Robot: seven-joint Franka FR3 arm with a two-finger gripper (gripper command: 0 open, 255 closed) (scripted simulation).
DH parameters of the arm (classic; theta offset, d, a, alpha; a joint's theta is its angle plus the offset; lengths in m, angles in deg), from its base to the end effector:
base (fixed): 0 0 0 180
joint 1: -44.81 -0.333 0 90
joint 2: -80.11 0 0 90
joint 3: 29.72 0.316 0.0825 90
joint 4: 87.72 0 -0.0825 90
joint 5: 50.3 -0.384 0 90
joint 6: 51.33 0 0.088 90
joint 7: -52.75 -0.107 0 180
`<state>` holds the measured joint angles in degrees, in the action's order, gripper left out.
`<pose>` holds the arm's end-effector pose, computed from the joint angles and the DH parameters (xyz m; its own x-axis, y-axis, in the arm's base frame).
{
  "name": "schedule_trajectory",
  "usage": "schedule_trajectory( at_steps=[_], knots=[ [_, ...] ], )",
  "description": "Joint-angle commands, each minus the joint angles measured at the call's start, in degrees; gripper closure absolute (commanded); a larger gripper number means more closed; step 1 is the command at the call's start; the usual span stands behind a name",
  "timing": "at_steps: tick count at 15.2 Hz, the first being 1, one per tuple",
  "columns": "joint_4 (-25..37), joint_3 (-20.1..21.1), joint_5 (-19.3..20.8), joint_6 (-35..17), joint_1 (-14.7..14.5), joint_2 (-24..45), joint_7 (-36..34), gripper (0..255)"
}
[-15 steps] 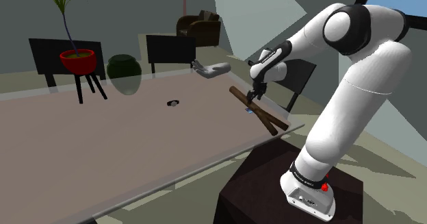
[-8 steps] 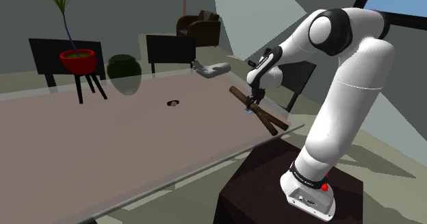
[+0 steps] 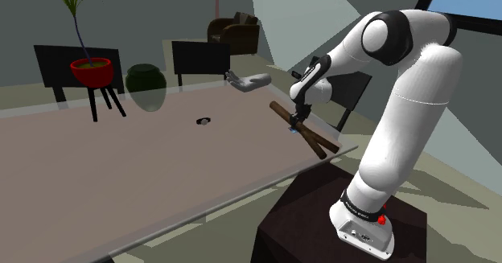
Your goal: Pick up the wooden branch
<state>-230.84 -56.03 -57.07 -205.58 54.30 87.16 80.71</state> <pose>0.3849 -0.2861 0.2502 0.9696 -0.2315 0.0789 -0.2348 -0.9714 0.0353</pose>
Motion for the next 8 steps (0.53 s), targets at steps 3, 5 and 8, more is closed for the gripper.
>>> schedule_trajectory(
  at_steps=[3, 5, 8],
  knots=[
    [0.1, 0.1, -0.2, -0.1, 0.0, 0.3, 0.2, 255],
    [0.2, -0.5, 1.6, 1.4, -0.3, -1.4, -1.1, 255],
    [0.4, -1.1, 4.1, 3.8, -0.6, -3.8, -2.9, 255]
  ],
)
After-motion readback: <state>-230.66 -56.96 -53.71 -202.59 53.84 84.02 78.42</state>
